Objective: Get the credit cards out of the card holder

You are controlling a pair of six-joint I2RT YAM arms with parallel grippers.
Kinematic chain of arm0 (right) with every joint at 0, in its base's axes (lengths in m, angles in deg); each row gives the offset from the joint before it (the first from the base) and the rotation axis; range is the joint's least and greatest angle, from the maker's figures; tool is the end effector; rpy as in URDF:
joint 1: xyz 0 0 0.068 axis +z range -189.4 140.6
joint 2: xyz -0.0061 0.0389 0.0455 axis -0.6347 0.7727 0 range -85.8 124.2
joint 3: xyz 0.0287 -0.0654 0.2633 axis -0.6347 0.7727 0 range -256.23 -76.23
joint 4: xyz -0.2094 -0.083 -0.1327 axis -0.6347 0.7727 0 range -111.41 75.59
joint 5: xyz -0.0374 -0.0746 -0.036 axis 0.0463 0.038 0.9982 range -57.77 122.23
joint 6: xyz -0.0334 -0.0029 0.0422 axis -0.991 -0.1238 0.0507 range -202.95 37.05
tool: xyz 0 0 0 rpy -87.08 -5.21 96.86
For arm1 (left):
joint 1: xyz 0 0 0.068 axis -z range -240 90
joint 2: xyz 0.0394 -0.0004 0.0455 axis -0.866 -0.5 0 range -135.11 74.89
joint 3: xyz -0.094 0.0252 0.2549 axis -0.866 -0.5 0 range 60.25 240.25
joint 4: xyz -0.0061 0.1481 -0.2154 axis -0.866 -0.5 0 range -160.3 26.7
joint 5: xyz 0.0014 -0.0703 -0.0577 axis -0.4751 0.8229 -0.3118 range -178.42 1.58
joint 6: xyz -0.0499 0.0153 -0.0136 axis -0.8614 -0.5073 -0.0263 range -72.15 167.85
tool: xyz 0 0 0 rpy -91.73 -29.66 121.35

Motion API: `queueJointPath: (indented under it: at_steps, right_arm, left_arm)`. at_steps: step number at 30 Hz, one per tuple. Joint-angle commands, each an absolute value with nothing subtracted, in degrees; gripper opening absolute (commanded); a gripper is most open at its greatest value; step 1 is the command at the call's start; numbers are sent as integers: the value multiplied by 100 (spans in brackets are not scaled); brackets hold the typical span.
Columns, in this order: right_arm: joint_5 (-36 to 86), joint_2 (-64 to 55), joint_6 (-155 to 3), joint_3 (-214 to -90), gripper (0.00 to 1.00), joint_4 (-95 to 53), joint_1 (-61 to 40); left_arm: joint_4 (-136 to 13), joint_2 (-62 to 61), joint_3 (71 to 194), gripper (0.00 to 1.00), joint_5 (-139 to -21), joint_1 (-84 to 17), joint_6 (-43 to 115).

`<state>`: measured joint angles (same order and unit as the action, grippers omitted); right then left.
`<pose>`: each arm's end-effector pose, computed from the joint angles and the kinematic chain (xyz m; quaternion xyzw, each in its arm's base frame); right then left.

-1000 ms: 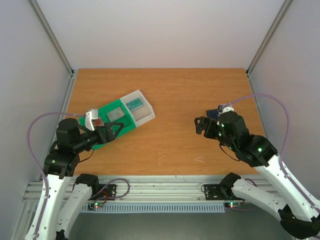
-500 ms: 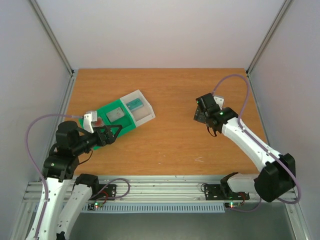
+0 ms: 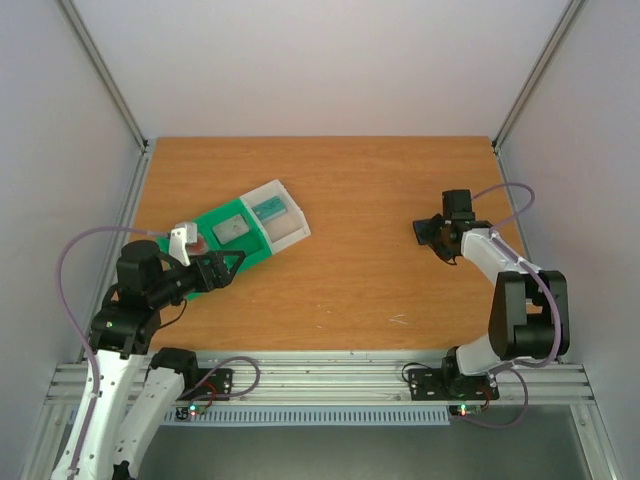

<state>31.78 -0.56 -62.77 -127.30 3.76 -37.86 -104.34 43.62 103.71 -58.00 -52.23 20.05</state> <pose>0.2903 0.0081 0.1945 0.1552 0.9518 0.0535 0.2590 0.1094 -0.0331 0.3105 -0.0130 0.8413 -0.3650 0.3985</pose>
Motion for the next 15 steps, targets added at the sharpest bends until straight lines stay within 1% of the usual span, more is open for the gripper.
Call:
queueJointPath:
  at_steps: [1, 5, 12, 15]
  right_arm:
    - [2180, 150, -5747, -12290, 47, -929, -4285]
    - [1486, 375, -5199, -11712, 44, -2061, -4692]
    - [1098, 870, -4620, -11316, 44, -3308, -4818]
    - [1021, 1033, -4492, -11222, 42, -3709, -4819]
  left_arm:
    - [-10286, 4478, 10293, 99, -5848, -5201, 2113]
    - [-10297, 4459, 10289, 99, -5916, -5208, 2104]
    - [-10288, 4427, 10279, 99, -5967, -5207, 2097]
    - [-10301, 4430, 10290, 100, -5942, -5204, 2104]
